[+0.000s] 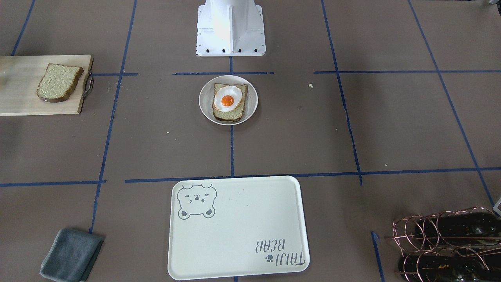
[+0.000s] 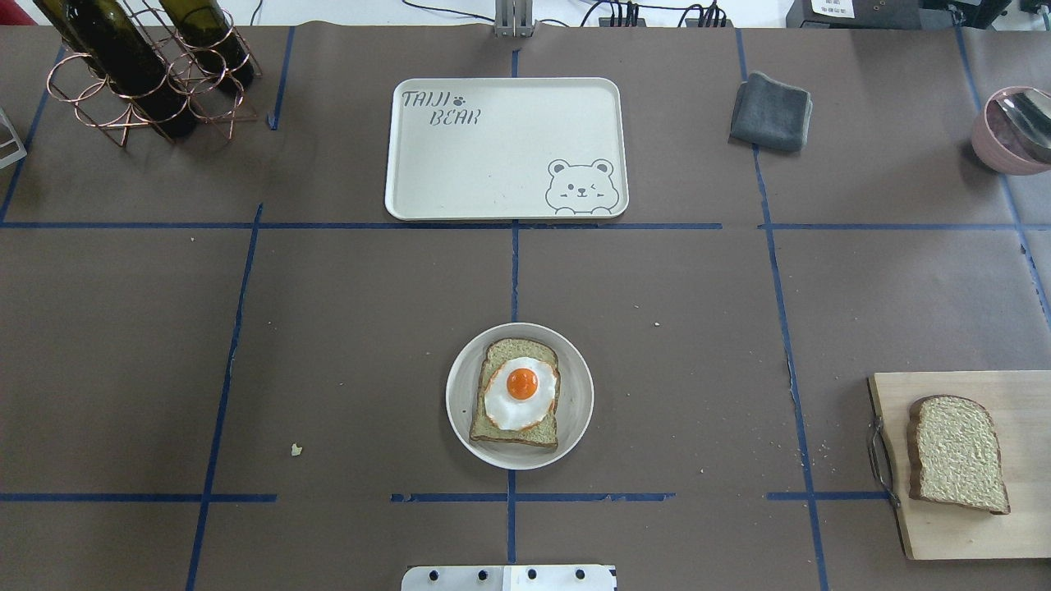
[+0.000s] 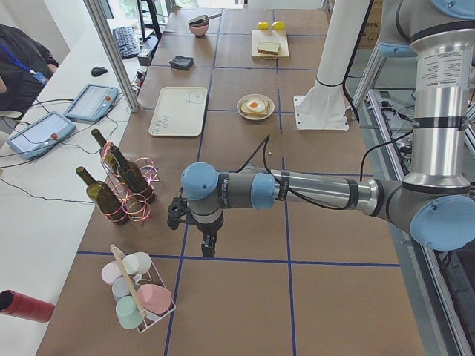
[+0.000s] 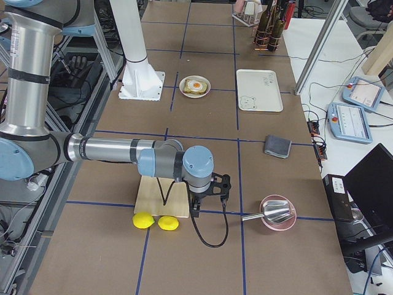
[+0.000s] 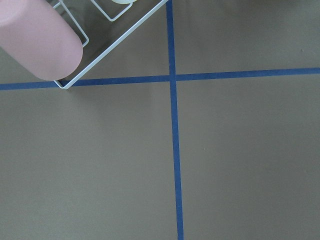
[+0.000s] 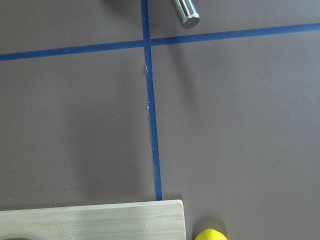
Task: Make sandwich and place on tray
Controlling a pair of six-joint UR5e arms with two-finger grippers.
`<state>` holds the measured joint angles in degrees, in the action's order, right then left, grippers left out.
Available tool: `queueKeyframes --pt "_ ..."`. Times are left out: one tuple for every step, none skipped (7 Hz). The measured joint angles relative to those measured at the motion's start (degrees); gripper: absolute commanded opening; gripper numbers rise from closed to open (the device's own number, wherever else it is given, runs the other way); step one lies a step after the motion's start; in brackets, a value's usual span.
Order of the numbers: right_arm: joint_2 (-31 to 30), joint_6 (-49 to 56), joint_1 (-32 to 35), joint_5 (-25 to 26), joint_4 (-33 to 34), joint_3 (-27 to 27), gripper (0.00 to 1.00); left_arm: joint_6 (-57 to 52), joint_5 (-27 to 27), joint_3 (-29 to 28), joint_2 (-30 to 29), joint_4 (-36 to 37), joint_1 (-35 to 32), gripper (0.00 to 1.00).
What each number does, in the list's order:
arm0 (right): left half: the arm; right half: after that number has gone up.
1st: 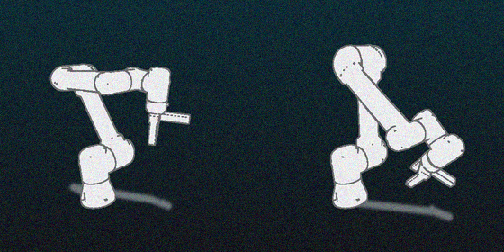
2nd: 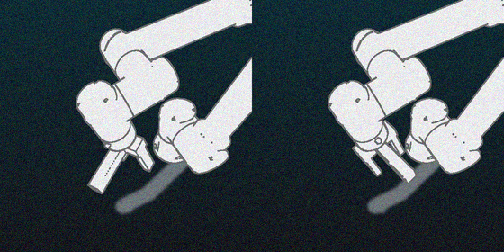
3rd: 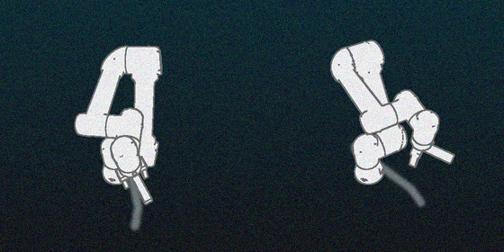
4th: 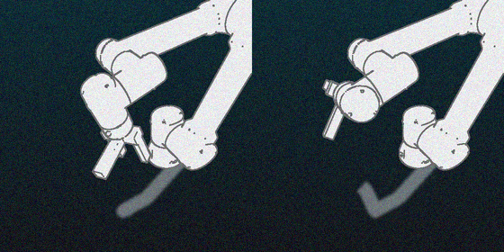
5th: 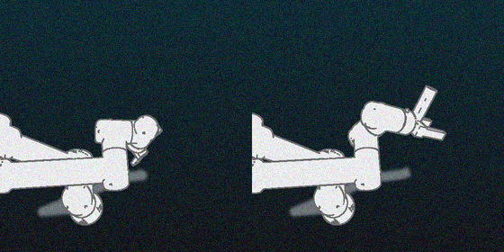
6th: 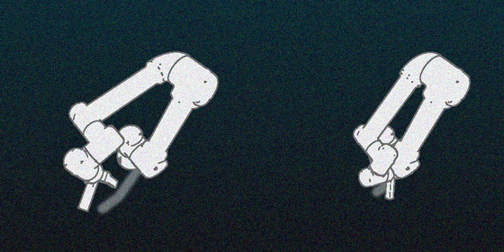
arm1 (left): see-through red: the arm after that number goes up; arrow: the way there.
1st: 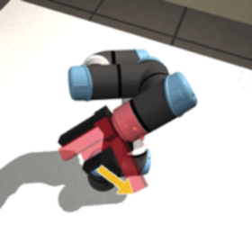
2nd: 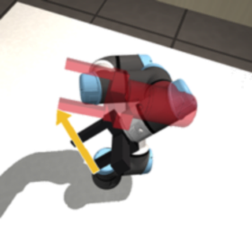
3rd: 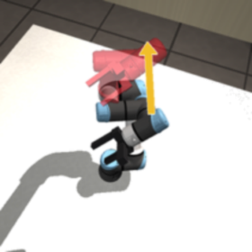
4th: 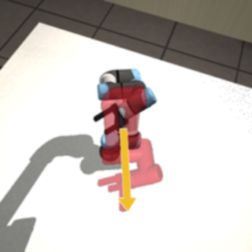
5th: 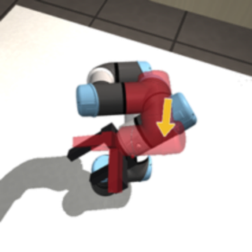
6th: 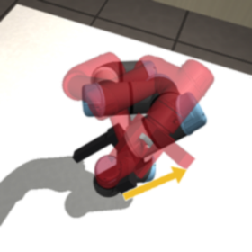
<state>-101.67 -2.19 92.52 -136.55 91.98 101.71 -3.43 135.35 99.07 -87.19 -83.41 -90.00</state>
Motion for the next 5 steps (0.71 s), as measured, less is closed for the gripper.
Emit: queueKeyframes --pt "-0.01 -0.03 0.0 0.01 -0.08 -0.04 1.0 0.02 0.0 0.0 -0.03 0.0 0.01 1.0" --pt "0.0 -0.1 -0.03 -0.13 -0.2 0.05 1.0 0.1 0.0 0.12 -0.22 -0.02 0.03 1.0" --pt "0.1 -0.38 -0.08 -0.25 -0.3 0.44 1.0 0.36 0.08 0.56 -0.68 -0.08 0.04 1.0" --pt "0.89 -0.91 -0.16 -0.17 -0.32 0.71 1.0 1.39 0.27 1.17 -1.65 -0.21 0.15 1.0" --pt "2.86 -1.43 -0.25 -0.34 -0.27 0.53 1.0 3.59 0.47 1.56 -3.41 -0.77 0.45 1.0"
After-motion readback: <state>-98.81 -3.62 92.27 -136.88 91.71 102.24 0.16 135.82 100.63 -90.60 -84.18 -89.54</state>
